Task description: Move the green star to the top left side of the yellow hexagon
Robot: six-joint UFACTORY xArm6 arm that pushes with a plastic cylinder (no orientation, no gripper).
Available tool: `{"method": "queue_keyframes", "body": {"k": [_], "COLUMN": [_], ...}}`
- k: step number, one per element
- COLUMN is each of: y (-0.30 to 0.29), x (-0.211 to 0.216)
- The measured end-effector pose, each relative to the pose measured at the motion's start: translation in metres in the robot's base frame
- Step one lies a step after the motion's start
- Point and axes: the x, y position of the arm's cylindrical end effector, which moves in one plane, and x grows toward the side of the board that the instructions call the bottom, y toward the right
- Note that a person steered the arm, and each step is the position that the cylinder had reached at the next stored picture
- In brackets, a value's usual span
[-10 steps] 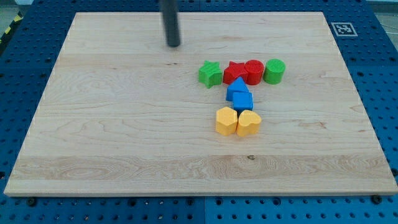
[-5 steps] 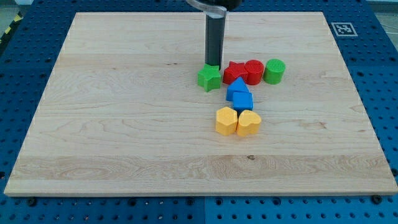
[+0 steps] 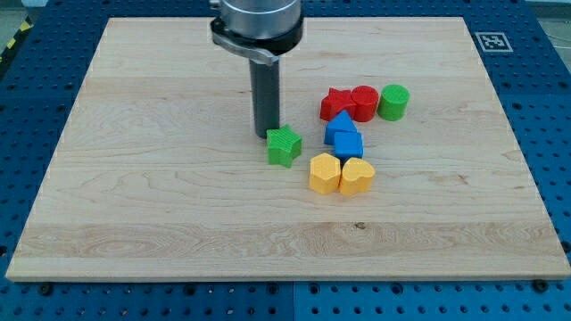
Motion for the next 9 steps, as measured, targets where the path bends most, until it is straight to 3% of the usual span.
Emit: {"method": "queue_keyframes", "body": {"k": [2,4,6,7,9], "y": [-0.006,-0.017,0.006,-0.019,-0.038], "x": [0.02,-0.017,-0.01,-0.009,0.035]}}
